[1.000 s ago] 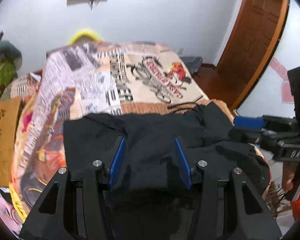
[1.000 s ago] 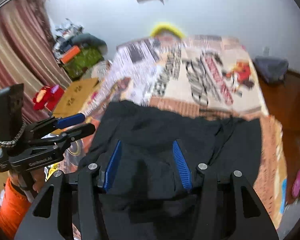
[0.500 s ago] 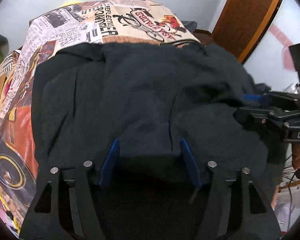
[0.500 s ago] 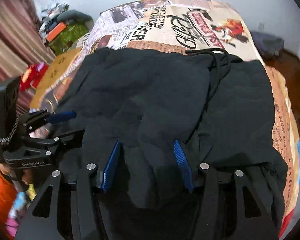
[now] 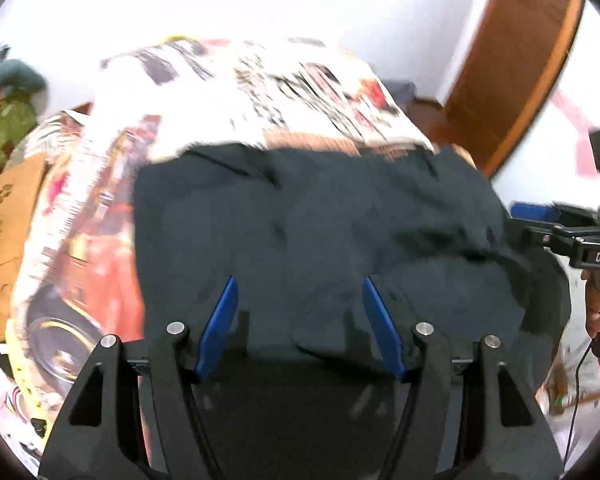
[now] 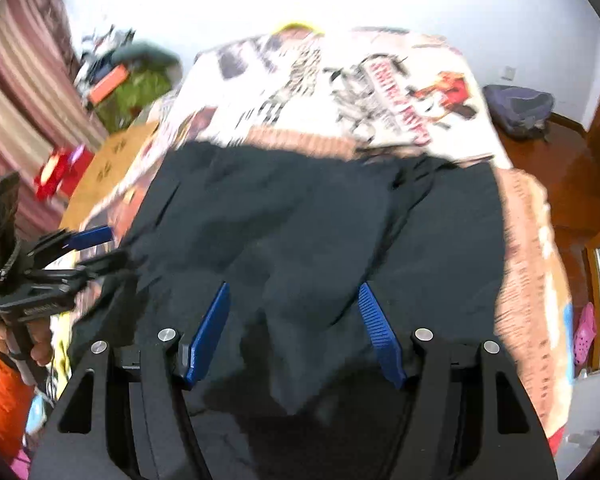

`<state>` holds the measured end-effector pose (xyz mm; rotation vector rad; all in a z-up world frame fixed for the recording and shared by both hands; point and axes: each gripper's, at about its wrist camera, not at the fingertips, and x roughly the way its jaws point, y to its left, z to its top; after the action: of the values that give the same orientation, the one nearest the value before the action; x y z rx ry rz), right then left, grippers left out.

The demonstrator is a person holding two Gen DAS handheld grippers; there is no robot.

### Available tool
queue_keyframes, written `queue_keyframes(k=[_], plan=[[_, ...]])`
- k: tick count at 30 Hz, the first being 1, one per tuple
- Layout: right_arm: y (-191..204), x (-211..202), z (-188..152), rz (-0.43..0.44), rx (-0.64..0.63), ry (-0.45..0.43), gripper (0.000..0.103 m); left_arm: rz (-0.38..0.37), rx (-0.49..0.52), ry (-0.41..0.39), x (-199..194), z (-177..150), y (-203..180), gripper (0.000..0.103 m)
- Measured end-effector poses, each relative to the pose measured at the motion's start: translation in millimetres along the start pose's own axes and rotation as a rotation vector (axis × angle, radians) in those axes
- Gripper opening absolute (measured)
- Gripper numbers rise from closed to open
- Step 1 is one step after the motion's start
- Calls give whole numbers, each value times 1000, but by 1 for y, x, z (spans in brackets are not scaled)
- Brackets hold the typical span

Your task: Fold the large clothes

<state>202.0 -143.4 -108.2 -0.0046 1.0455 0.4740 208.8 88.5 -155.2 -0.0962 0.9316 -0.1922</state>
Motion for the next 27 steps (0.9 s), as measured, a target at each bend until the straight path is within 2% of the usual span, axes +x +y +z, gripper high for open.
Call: queue_keyframes(k=[6,10,11,15,17,21,27], plan=[[-52,-20,22,-64,115,-61,63,66,-163,-50,-13,24,67,64],[-83,-9,23,-62,179,-10,63,54,-296,8,6,20,113,64],[-90,-4,21,-65,199,5,63,40,-323,27,13,18,120,64],[-123,22,13,-33,297,104,63,-114,-456,142,54,-5,145,64],[-134,31,11,-1,330,140,63,-150,-504,183,71,-13,154,64],[-142,50,9,63,335,185,63,-236,-574,199,93,-21,160,64],[-132,67,20,32,227,162,66,-333,-630,157,109,-12,166,63]])
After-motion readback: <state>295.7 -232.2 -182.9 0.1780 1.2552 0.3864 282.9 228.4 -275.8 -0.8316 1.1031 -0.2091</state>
